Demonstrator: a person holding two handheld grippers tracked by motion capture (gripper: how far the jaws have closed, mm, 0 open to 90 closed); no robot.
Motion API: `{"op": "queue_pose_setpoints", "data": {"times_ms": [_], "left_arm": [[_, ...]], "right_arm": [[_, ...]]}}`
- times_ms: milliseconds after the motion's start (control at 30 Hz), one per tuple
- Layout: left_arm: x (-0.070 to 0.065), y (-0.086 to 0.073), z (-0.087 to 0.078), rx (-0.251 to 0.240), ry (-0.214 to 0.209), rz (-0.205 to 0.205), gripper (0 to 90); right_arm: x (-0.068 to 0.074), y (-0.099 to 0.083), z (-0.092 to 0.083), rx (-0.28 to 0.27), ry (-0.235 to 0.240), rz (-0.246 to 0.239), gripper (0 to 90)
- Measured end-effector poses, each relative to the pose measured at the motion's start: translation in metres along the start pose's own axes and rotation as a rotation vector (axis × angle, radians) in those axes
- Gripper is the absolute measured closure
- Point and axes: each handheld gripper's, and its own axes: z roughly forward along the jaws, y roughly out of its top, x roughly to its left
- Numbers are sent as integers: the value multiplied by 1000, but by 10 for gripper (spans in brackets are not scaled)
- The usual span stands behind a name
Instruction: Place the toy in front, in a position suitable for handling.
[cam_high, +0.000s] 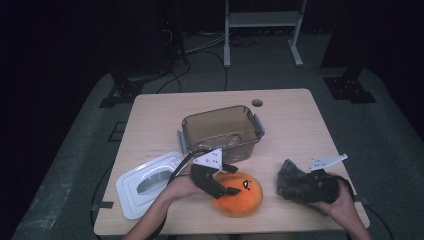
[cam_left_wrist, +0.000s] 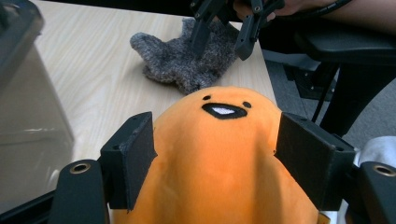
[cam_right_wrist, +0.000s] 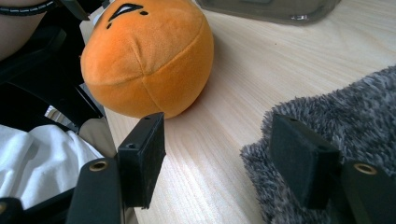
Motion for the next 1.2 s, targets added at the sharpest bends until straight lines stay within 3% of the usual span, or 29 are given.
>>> {"op": "queue_pose_setpoints", "data": {"times_ms": [533, 867, 1067, 1200], "left_arm": [[3, -6, 17, 31, -54, -36, 361], [3, -10, 22, 48, -38, -54, 331], [0, -10, 25, 54, -7, -33, 296], [-2, -10, 26, 54, -8, -21, 266]], "right_arm": [[0, 0, 0, 3, 0, -2, 351], [1, -1, 0, 4, -2, -4, 352], [1, -1, 0, 5, -3, -5, 352], [1, -1, 0, 6, -1, -5, 353]]}}
